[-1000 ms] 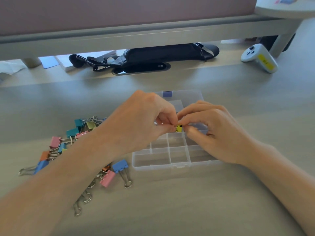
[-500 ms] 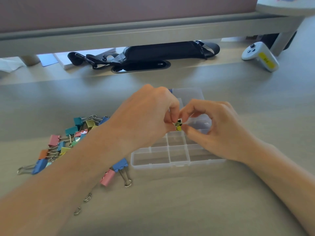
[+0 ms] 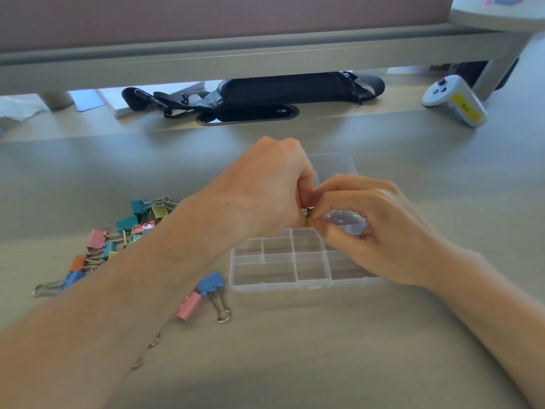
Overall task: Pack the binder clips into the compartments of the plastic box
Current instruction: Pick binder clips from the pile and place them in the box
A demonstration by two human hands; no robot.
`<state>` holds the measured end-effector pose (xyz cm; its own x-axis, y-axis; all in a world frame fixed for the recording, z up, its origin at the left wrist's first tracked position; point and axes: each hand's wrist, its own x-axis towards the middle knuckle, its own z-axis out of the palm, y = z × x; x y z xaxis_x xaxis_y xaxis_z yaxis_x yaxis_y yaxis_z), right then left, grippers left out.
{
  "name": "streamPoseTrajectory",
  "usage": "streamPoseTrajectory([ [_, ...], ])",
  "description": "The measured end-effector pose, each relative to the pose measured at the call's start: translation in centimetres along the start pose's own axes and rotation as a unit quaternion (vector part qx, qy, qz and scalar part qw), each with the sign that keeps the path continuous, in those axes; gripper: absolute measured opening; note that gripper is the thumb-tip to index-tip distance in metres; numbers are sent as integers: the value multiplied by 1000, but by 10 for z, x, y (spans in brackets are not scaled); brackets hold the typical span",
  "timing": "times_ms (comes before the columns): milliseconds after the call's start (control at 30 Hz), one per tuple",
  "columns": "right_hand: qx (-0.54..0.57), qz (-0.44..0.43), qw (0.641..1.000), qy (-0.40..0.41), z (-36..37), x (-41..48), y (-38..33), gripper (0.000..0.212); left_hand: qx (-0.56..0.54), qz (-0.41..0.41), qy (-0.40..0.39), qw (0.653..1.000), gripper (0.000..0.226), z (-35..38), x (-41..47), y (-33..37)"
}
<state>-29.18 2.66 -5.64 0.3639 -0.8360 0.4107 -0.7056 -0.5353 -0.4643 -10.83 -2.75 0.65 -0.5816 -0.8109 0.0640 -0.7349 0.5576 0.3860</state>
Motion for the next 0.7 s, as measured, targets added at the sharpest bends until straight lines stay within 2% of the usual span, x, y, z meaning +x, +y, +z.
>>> streamPoseTrajectory([
  [200, -53, -7, 998, -16, -2, -1, -4, 26, 18, 22, 3, 1000, 18, 1, 0, -3],
  [333, -102, -30, 994, -28, -4, 0, -7, 32, -24, 13, -20, 999, 16, -1, -3, -12],
  [467, -127, -45, 990, -34, -5, 0, -8, 32, -72, 19, -6, 997, 5, -19, -14, -27],
  [567, -121, -48, 991, -31, -4, 0, -7, 30, -103, 12, 10, 995, 11, -39, -29, -47],
  [700, -115, -46, 992, -26, -4, 0, -7, 29, -80, -14, -40, 996, 14, -59, -59, -76],
])
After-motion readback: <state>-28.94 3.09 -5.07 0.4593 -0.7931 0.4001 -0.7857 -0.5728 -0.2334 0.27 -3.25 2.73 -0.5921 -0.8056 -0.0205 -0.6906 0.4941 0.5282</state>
